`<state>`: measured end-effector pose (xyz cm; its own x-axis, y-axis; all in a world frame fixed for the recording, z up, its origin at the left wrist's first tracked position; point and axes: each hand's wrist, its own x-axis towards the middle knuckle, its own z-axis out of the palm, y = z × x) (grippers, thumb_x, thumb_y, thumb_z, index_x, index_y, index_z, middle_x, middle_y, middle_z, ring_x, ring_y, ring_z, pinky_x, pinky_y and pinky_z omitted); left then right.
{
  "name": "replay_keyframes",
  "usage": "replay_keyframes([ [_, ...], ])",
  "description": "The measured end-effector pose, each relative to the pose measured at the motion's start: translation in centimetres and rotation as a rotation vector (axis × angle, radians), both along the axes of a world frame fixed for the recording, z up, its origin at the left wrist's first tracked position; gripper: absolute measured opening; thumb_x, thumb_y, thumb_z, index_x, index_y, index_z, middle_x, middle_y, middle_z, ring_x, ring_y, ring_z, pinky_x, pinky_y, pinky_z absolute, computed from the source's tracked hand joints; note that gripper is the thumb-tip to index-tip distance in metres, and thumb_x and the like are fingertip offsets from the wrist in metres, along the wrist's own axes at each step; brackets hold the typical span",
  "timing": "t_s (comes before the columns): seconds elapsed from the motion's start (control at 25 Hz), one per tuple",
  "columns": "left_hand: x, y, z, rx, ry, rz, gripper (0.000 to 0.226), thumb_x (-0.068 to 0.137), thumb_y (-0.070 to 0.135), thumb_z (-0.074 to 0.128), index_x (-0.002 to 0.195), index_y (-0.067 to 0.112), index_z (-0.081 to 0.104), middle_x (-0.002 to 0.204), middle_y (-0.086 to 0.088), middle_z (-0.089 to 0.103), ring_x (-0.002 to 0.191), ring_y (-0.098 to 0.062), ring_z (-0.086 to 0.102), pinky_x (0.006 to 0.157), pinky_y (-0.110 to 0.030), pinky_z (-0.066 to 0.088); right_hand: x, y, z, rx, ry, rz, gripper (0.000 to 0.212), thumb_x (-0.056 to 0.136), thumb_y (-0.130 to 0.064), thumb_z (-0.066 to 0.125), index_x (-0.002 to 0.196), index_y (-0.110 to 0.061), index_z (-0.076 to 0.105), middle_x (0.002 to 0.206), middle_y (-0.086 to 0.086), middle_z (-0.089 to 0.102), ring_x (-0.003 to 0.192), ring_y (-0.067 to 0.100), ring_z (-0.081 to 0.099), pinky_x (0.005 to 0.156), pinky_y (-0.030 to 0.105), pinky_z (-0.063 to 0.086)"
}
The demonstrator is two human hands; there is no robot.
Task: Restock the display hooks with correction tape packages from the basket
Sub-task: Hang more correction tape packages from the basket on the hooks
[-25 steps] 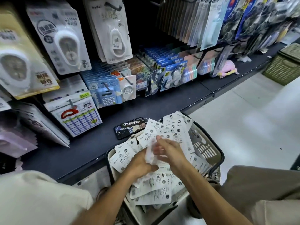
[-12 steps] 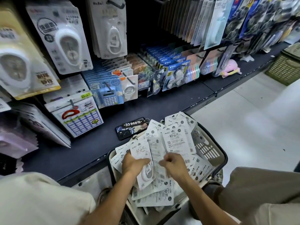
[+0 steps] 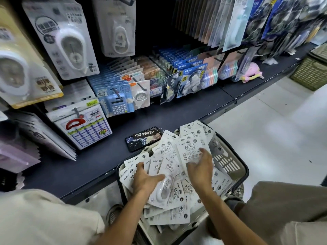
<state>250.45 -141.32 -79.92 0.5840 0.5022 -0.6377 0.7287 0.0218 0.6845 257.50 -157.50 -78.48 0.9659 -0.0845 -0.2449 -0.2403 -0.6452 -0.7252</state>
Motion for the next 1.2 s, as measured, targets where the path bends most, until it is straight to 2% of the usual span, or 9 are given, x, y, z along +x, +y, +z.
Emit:
replay_keyframes([
  [0.08, -0.5, -0.3, -0.4, 0.017, 0.044, -0.046, 0.089, 0.069, 0.02, 0.094, 0.142, 0.019, 0.042, 0.12, -0.005, 0.069, 0.109, -0.032, 0.068, 0.096, -0.05, 0.057, 1.8, -1.5, 0.0, -0.145, 0.08, -0.035, 0.063, 0.084, -0.007, 0.064, 0.141, -0.018, 0.039, 0.13, 0.004, 0.061, 0.113, 0.023, 0.064, 0.102, 0.049, 0.052],
  [0.24, -0.8, -0.7, -1.6, 0.05, -0.017, 0.0, 0.058, 0.067, 0.022, 0.093, 0.118, 0.017, 0.066, 0.112, -0.004, 0.077, 0.093, -0.02, 0.073, 0.087, -0.044, 0.062, 0.4, -1.9, 0.5, 0.016, 0.058, 0.066, 0.012, 0.088, -0.015, 0.07, 0.089, -0.016, 0.059, 0.081, 0.004, 0.066, 0.067, 0.014, 0.06, 0.072, 0.048, 0.061],
  [0.4, -0.2, -0.3, -1.4, -0.028, -0.175, 0.195, 0.042, 0.066, 0.021, 0.093, 0.1, 0.022, 0.069, 0.086, 0.013, 0.078, 0.081, -0.015, 0.073, 0.074, -0.03, 0.059, -3.2, 1.3, 0.6, 0.391, 0.024, 0.261, 0.014, 0.083, -0.022, 0.071, 0.072, -0.021, 0.063, 0.067, -0.006, 0.061, 0.063, 0.003, 0.053, 0.067, 0.023, 0.052],
  [0.52, -0.6, 0.2, -1.6, -0.048, -0.214, 0.264, 0.047, 0.072, 0.015, 0.087, 0.107, 0.03, 0.059, 0.096, 0.012, 0.074, 0.09, -0.019, 0.068, 0.086, -0.032, 0.053, -3.3, 1.9, 1.0, 0.628, 0.183, 0.222, 0.005, 0.088, -0.027, 0.072, 0.092, -0.023, 0.072, 0.085, -0.006, 0.07, 0.077, 0.009, 0.064, 0.074, 0.025, 0.053],
  [0.68, -0.3, 0.4, -2.2, -0.153, -0.223, 0.245, 0.048, 0.074, 0.019, 0.088, 0.109, 0.032, 0.057, 0.11, 0.001, 0.075, 0.098, -0.028, 0.071, 0.092, -0.051, 0.057, -2.6, 0.4, 0.3, 0.492, 0.416, 0.234, 0.065, 0.09, -0.05, 0.069, 0.145, -0.027, 0.042, 0.138, -0.007, 0.051, 0.114, 0.01, 0.058, 0.091, 0.028, 0.052],
  [0.84, -0.2, -0.5, -1.1, -0.137, -0.24, 0.355, 0.054, 0.079, 0.051, 0.08, 0.122, 0.037, 0.051, 0.129, -0.004, 0.067, 0.108, -0.028, 0.067, 0.084, -0.042, 0.056, -3.5, 2.2, -0.5, 0.418, 0.467, 0.125, 0.071, 0.093, -0.061, 0.057, 0.145, -0.016, 0.041, 0.126, 0.001, 0.062, 0.103, 0.011, 0.065, 0.096, 0.038, 0.053],
  [0.96, -0.3, -0.9, -1.2, -0.289, -0.148, 0.2, 0.103, 0.074, 0.082, 0.064, 0.156, 0.03, 0.027, 0.161, -0.002, 0.038, 0.144, -0.032, 0.042, 0.112, -0.053, 0.04, -4.6, 2.8, -1.1, 0.39, 0.499, 0.128, 0.057, 0.095, -0.061, 0.055, 0.131, -0.016, 0.053, 0.109, -0.005, 0.067, 0.089, 0.003, 0.066, 0.07, 0.026, 0.051],
  [1.08, -0.5, -0.3, -1.4, -0.237, -0.119, 0.026, 0.09, 0.062, 0.046, 0.094, 0.133, 0.028, 0.042, 0.128, -0.001, 0.068, 0.103, -0.019, 0.068, 0.078, -0.034, 0.054, -4.0, 1.0, -1.6, 0.494, 0.544, 0.27, 0.042, 0.081, -0.045, 0.07, 0.118, -0.026, 0.068, 0.101, -0.009, 0.075, 0.082, 0.0, 0.071, 0.07, 0.021, 0.053],
  [1.2, -0.3, 0.5, -1.6, -0.24, -0.211, -0.005, 0.08, 0.06, 0.017, 0.098, 0.121, 0.035, 0.05, 0.101, 0.01, 0.076, 0.092, -0.012, 0.072, 0.072, -0.03, 0.056, -2.8, -0.1, -1.4, 0.685, 0.428, 0.192, 0.062, 0.075, -0.031, 0.073, 0.135, -0.023, 0.058, 0.125, 0.001, 0.069, 0.113, 0.019, 0.067, 0.096, 0.041, 0.054],
])
